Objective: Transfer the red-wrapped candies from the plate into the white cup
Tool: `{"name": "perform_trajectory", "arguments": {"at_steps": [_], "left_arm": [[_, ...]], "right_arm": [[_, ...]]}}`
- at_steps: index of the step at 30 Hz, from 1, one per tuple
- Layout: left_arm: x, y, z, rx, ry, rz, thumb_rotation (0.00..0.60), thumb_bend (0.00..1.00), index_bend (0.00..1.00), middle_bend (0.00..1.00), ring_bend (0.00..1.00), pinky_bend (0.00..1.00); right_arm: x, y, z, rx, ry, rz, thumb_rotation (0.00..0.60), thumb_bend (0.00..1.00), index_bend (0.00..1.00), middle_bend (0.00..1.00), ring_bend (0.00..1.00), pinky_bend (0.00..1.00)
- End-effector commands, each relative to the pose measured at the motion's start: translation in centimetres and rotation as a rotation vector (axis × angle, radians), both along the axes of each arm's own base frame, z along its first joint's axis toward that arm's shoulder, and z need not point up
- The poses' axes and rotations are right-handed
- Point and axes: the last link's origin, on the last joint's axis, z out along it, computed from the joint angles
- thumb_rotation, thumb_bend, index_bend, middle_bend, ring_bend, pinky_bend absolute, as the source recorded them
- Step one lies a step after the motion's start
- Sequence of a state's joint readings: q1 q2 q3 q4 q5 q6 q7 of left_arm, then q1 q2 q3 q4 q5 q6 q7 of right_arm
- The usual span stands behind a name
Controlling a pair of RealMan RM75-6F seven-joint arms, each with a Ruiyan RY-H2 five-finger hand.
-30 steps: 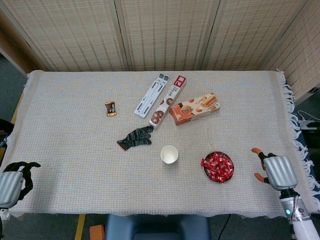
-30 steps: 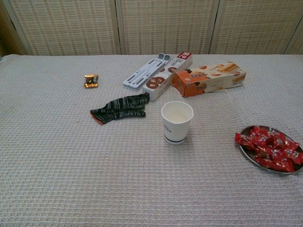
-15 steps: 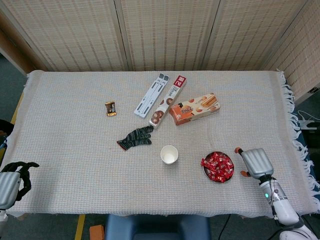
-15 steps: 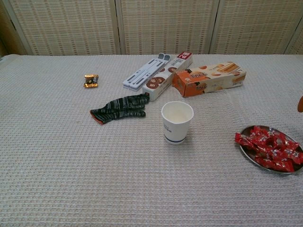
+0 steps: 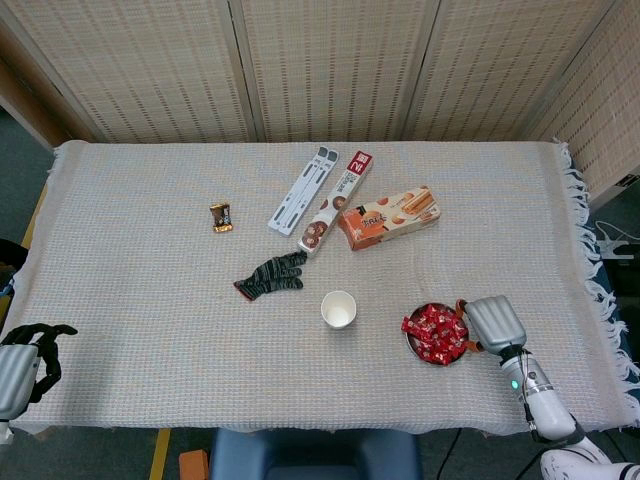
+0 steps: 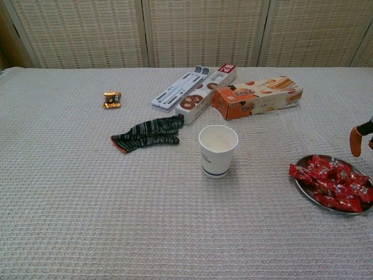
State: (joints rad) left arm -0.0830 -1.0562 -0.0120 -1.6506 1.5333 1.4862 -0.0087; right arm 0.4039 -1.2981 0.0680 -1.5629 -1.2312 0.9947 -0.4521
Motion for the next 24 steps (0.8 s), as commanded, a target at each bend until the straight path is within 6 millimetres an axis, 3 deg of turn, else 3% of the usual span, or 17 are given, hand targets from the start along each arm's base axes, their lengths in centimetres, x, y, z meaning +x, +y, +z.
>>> {"name": "perform_trajectory", "arguments": {"at_steps": [1, 15, 24], "left_arm": [[0.0, 0.0, 0.0, -0.006, 0.000, -0.002, 0.600, 0.42, 0.34, 0.22, 0.27, 0.27], [0.1, -0.1, 0.1, -0.022, -0.014, -0.006, 0.600, 0.42, 0.34, 0.22, 0.27, 0.27], [0.0, -0.2, 0.1, -0.020, -0.019, -0.005, 0.600, 0.42, 0.34, 0.23, 0.27, 0.27]], "right_arm": [[0.2, 0.0, -0.9, 0.014, -0.033, 0.027, 0.600, 0.09, 0.50, 0.79, 0.72, 0.95], [-0.5, -0.3, -2.4, 0.043, -0.063, 0.044, 0.600, 0.14, 0.48, 0.80, 0.74, 0.96], [-1.1, -0.3, -2.5, 0.050, -0.032, 0.028, 0.600, 0.23, 0.56, 0.82, 0.76, 0.98]]}}
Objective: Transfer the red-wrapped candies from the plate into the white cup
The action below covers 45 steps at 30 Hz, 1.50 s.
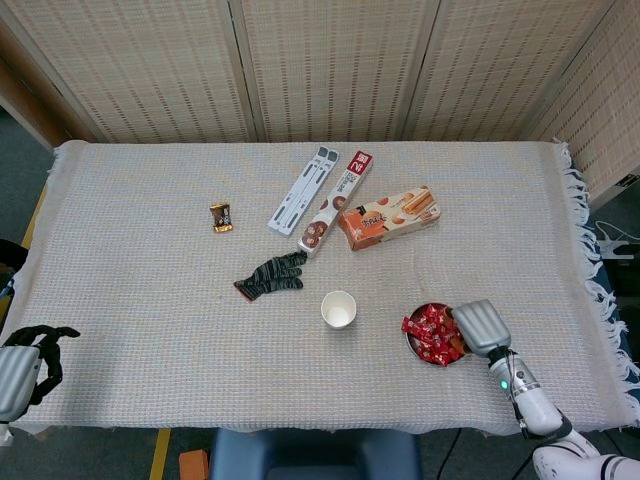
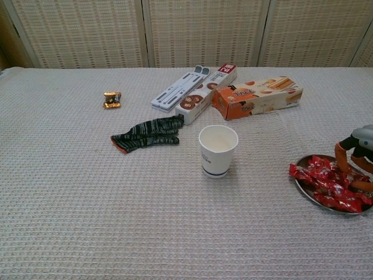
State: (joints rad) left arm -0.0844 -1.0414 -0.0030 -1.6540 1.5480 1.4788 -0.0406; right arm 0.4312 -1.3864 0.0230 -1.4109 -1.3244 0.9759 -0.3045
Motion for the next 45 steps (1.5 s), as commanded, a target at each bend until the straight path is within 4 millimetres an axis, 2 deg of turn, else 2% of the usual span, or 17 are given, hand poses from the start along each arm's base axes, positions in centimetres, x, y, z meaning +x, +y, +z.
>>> {"name": "perform_trajectory", "arguments": {"at_steps": [1, 9, 17, 21, 27, 34, 45], "left_arm": [[0.0, 0.0, 0.0, 0.000, 0.000, 0.000, 0.600, 0.42, 0.34, 0.23, 0.27, 0.27], [0.0, 0.0, 0.0, -0.003, -0.001, -0.003, 0.600, 0.42, 0.34, 0.23, 0.27, 0.27], [0.0, 0.0, 0.0, -0.001, -0.003, -0.004, 0.600, 0.42, 0.35, 0.23, 0.27, 0.27], [0.1, 0.0, 0.1, -0.001, -0.006, -0.005, 0.600, 0.42, 0.34, 0.23, 0.27, 0.27], [0.0, -0.1, 0.1, 0.000, -0.006, -0.004, 0.600, 0.42, 0.35, 0.23, 0.27, 0.27], [0.1, -0.1, 0.0, -0.003, -0.003, -0.006, 0.600, 0.42, 0.35, 0.23, 0.27, 0.27], [-0.1, 0.0, 0.4, 0.016, -0.011, 0.001, 0.600, 0.42, 0.34, 0.23, 0.27, 0.28]], "right_arm": [[-0.2, 0.0, 0.1, -0.003, 0.017, -0.006, 0.600, 0.23, 0.58, 0.82, 0.76, 0.98], [-0.2, 0.1, 0.5, -0.018, 0.051, -0.005, 0.600, 0.26, 0.60, 0.82, 0.76, 0.98], [1.0, 0.1, 1.7, -0.065, 0.009, 0.021, 0.600, 0.27, 0.60, 0.82, 0.76, 0.98], [2.5, 0.2, 2.7, -0.097, -0.023, 0.054, 0.600, 0.27, 0.60, 0.82, 0.76, 0.98], [6.3, -0.3, 3.7, -0.106, -0.078, 0.120, 0.600, 0.28, 0.60, 0.82, 0.76, 0.98], [10.8, -2.0, 2.2, -0.060, -0.092, 0.187, 0.600, 0.28, 0.60, 0.82, 0.76, 0.98], [14.8, -3.9, -1.5, 0.006, -0.115, 0.207, 0.600, 0.28, 0.61, 0.82, 0.76, 0.98]]}}
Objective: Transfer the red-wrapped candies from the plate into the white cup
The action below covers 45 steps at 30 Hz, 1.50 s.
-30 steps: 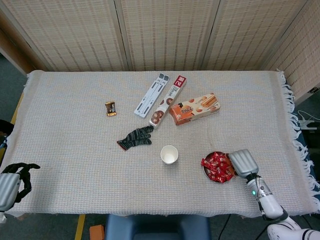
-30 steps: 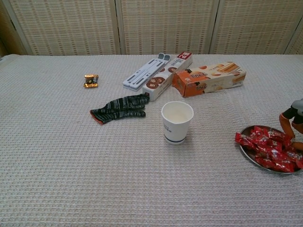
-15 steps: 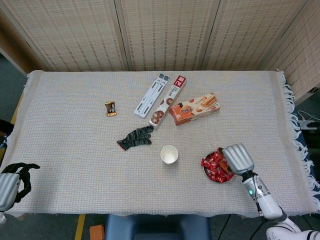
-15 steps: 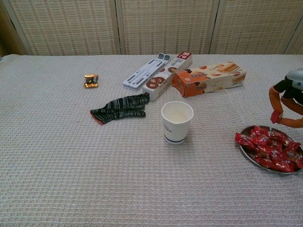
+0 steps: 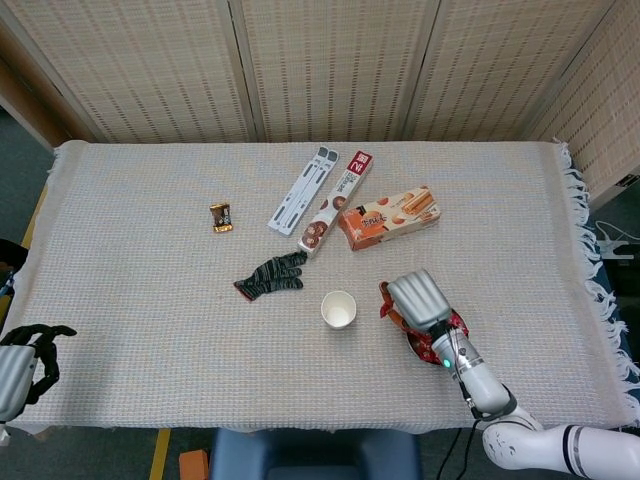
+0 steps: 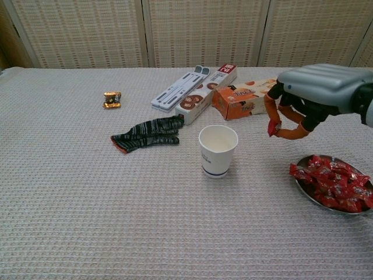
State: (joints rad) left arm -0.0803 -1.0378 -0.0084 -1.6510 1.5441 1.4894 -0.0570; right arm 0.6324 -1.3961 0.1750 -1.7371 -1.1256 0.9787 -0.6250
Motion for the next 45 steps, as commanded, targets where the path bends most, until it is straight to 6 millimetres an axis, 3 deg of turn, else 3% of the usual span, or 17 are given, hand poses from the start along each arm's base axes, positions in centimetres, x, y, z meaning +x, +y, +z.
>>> {"name": "perform_trajectory", "arguments": {"at_steps": [1, 12, 23, 31, 35, 39, 45], "left_arm": [[0.0, 0.0, 0.0, -0.001, 0.000, 0.000, 0.600, 0.42, 0.35, 0.23, 0.27, 0.28], [-0.1, 0.0, 0.0, -0.006, -0.001, 0.005, 0.600, 0.42, 0.35, 0.23, 0.27, 0.27], [0.0, -0.1, 0.0, -0.007, -0.002, 0.000, 0.600, 0.42, 0.35, 0.23, 0.27, 0.27], [0.0, 0.0, 0.1, -0.006, -0.007, 0.002, 0.600, 0.42, 0.34, 0.23, 0.27, 0.27], [-0.1, -0.1, 0.1, -0.006, -0.007, 0.003, 0.600, 0.42, 0.34, 0.23, 0.27, 0.28], [-0.1, -0.1, 0.1, -0.002, -0.009, 0.004, 0.600, 0.42, 0.35, 0.23, 0.27, 0.27], [-0.1, -0.1, 0.2, -0.004, -0.009, 0.003, 0.600, 0.42, 0.35, 0.23, 0.27, 0.27]], "right_arm": [[1.2, -0.3, -1.0, 0.027, -0.008, 0.011, 0.600, 0.28, 0.61, 0.82, 0.76, 0.98], [3.7, 0.2, -1.6, 0.039, -0.036, 0.048, 0.600, 0.28, 0.61, 0.82, 0.76, 0.98], [6.3, -1.5, -3.5, 0.026, -0.053, 0.072, 0.600, 0.28, 0.61, 0.82, 0.76, 0.98], [6.2, -1.9, -3.9, 0.018, -0.037, 0.053, 0.600, 0.28, 0.60, 0.82, 0.76, 0.98], [6.0, -1.9, -4.1, 0.022, -0.042, 0.053, 0.600, 0.26, 0.54, 0.82, 0.76, 0.98], [6.0, -1.8, -4.1, 0.025, -0.060, 0.054, 0.600, 0.15, 0.45, 0.82, 0.76, 0.98], [5.7, -1.6, -3.2, 0.021, -0.088, 0.059, 0.600, 0.09, 0.32, 0.82, 0.76, 0.98]]}}
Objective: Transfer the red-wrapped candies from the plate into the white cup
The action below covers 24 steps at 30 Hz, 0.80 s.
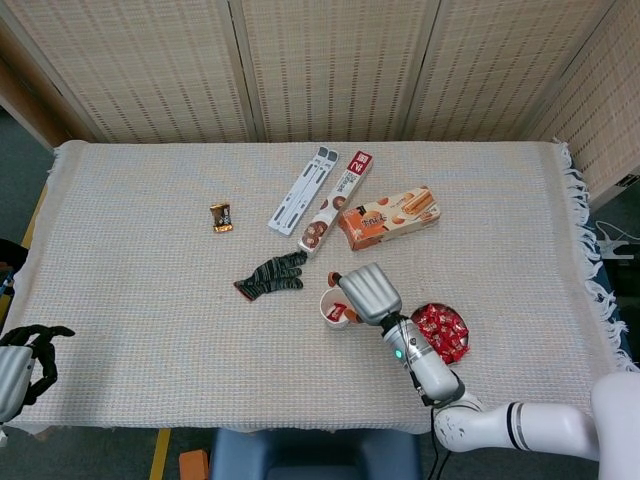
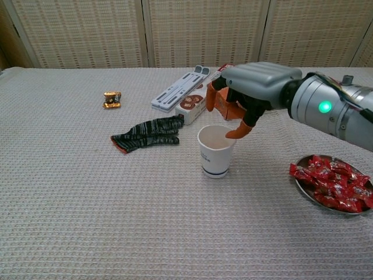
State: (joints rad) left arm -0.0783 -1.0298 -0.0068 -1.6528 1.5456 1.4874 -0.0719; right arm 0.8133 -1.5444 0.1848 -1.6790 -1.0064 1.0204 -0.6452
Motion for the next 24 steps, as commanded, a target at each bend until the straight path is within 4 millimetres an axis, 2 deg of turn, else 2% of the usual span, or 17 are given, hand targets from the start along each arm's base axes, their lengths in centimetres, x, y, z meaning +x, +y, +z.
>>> {"name": "perform_trajectory", "arguments": {"at_steps": [1, 7, 8, 9, 13, 16, 19, 24], "left_arm": [[0.0, 0.0, 0.0, 0.001, -0.001, 0.000, 0.600, 0.42, 0.35, 0.23, 0.27, 0.28], [0.0, 0.0, 0.1, 0.003, -0.003, -0.001, 0.600, 0.42, 0.35, 0.23, 0.27, 0.28], [0.0, 0.0, 0.1, 0.004, -0.007, -0.001, 0.600, 0.42, 0.35, 0.23, 0.27, 0.28], [0.0, 0.0, 0.1, 0.005, -0.009, -0.001, 0.600, 0.42, 0.35, 0.23, 0.27, 0.27], [0.0, 0.0, 0.1, 0.000, -0.009, 0.000, 0.600, 0.42, 0.35, 0.23, 0.27, 0.27], [0.1, 0.0, 0.1, 0.000, -0.007, -0.003, 0.600, 0.42, 0.35, 0.23, 0.27, 0.27], [0.1, -0.1, 0.1, 0.002, -0.006, -0.005, 0.600, 0.42, 0.35, 0.23, 0.27, 0.28], [0.0, -0.1, 0.1, 0.001, -0.006, -0.003, 0.600, 0.42, 0.34, 0.23, 0.27, 0.28]], "right_arm": [[-0.4, 0.3, 0.8, -0.008, -0.012, 0.000, 0.600, 0.09, 0.31, 0.82, 0.76, 0.98], [-1.5, 0.9, 2.1, -0.033, 0.011, -0.005, 0.600, 0.08, 0.34, 0.82, 0.76, 0.98], [-4.3, 1.4, 3.1, -0.055, 0.083, -0.050, 0.600, 0.08, 0.36, 0.82, 0.76, 0.98], [-5.8, 2.1, 3.7, -0.053, 0.120, -0.075, 0.600, 0.08, 0.36, 0.82, 0.76, 0.98], [-9.6, 3.1, 4.0, 0.003, 0.199, -0.171, 0.600, 0.08, 0.37, 0.82, 0.76, 0.98], [-11.7, 3.3, 3.8, 0.050, 0.227, -0.240, 0.600, 0.08, 0.37, 0.82, 0.76, 0.98], [-12.8, 2.9, 3.8, 0.057, 0.243, -0.271, 0.600, 0.08, 0.37, 0.82, 0.76, 0.98], [-13.5, 2.4, 3.4, 0.062, 0.243, -0.293, 0.600, 0.08, 0.36, 0.82, 0.76, 0.98]]}}
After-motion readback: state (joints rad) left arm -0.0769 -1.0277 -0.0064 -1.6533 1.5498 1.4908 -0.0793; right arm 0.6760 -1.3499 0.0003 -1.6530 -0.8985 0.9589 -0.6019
